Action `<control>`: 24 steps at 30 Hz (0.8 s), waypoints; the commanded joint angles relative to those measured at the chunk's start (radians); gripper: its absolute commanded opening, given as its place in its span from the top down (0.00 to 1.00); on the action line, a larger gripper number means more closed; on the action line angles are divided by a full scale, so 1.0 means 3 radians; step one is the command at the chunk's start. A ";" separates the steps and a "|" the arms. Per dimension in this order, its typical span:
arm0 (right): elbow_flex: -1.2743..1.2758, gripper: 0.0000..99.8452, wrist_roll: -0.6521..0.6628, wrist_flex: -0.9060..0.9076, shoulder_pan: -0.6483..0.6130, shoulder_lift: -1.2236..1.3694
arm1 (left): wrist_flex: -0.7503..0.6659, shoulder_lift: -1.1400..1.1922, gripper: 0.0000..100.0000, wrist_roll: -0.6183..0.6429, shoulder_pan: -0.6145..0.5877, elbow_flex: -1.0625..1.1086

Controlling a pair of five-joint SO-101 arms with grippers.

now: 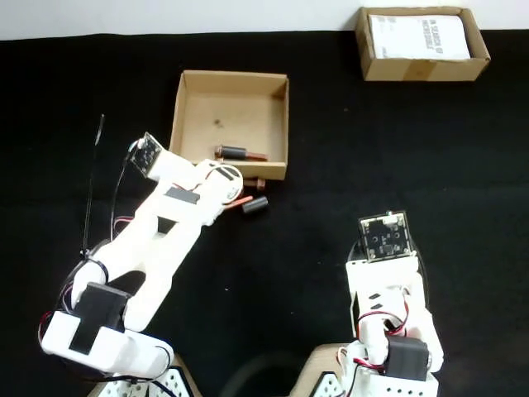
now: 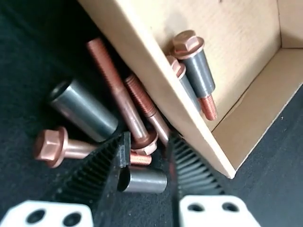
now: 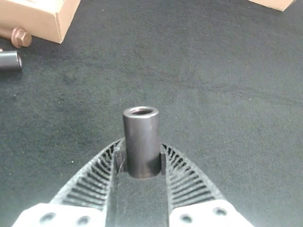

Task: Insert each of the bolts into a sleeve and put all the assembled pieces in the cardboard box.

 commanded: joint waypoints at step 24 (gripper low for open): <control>-0.0003 0.99 0.0031 -0.0064 -0.0028 0.0018 | 0.0619 -0.0038 0.89 -0.0026 -0.0059 -0.0182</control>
